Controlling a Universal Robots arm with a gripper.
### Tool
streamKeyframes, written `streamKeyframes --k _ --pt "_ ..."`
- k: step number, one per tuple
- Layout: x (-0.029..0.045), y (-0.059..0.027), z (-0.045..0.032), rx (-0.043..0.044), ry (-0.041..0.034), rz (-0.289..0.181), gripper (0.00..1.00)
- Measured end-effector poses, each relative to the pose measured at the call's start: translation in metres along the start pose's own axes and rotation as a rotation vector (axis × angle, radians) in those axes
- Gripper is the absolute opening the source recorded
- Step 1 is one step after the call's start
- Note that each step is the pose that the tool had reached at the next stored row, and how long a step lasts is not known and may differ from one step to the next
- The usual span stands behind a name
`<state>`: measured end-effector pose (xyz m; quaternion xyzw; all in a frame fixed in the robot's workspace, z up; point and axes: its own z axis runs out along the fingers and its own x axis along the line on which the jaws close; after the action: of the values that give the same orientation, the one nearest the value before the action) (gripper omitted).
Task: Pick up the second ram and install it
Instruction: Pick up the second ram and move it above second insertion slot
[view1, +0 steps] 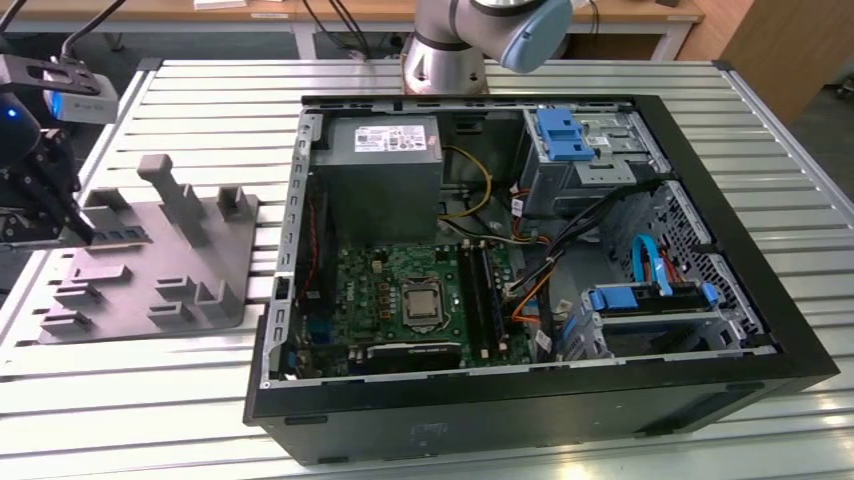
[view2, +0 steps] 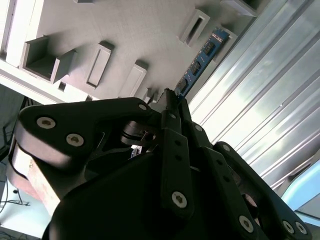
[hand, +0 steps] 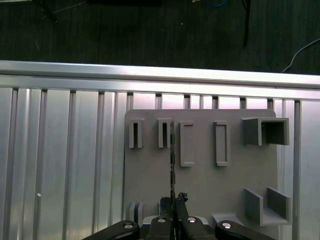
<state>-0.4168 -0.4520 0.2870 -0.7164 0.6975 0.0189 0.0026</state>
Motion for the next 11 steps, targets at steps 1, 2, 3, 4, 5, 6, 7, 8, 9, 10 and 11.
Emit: streamKeyframes --k 1,2,3,4,5,6,7,8,9,10,11 --pt "0.0000 0.0000 -0.0009 0.0000 0.0000 0.000 0.14" --pt "-0.0001 0.0000 -0.0018 0.0000 0.0000 0.000 0.14" --pt "-0.0001 0.0001 -0.0026 0.0000 0.0000 0.000 0.14" --pt "-0.0001 0.0001 -0.0034 0.0001 0.0000 0.000 0.14" --pt "-0.0001 0.0001 -0.0043 0.0000 0.0000 0.000 0.14" --pt "-0.0001 0.0001 -0.0051 0.0000 0.0000 0.000 0.14" --pt "-0.0002 0.0001 -0.0060 0.0000 0.0000 0.000 0.14" --pt "-0.0002 0.0002 -0.0069 -0.0001 0.0000 0.000 0.14" --pt "-0.0002 0.0002 -0.0078 -0.0001 0.0000 0.000 0.14" --pt "-0.0003 0.0002 -0.0087 0.0000 0.0000 0.000 0.14" --pt "-0.0003 0.0002 -0.0095 0.0000 0.0000 0.000 0.14"
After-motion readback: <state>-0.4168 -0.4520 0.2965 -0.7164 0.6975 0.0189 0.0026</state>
